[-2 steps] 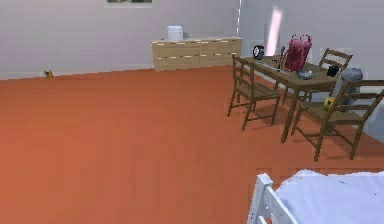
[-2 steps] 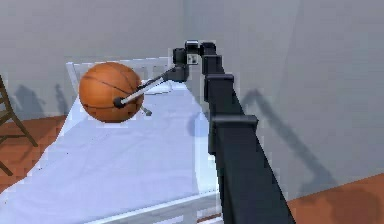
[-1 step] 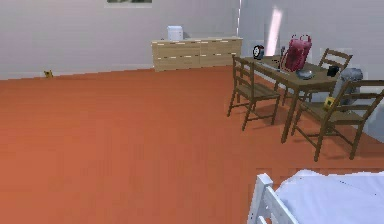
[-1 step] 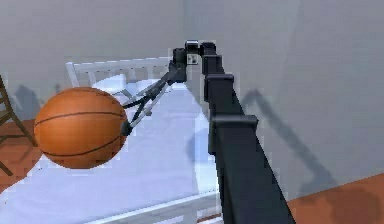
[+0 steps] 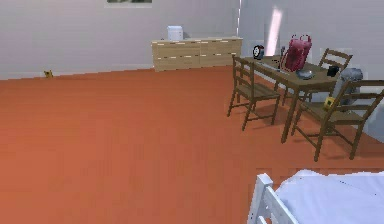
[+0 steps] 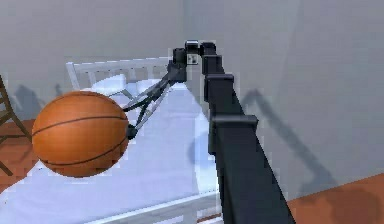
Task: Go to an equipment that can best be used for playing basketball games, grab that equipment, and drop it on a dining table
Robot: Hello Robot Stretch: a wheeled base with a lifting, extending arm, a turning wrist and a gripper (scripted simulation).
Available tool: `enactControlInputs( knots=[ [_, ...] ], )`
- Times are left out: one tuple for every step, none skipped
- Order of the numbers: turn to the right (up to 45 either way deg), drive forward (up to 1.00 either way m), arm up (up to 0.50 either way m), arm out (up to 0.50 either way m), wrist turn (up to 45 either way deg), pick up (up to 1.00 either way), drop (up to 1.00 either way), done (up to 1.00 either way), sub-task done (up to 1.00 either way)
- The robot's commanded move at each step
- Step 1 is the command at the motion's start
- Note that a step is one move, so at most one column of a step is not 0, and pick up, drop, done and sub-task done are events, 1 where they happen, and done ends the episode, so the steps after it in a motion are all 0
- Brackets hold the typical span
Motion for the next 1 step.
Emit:
enactControlInputs(
  knots=[
    [0.0, 0.0, 0.0, -0.48, 0.0, 0.0, 0.0, 0.0, 0.0]
  ],
)
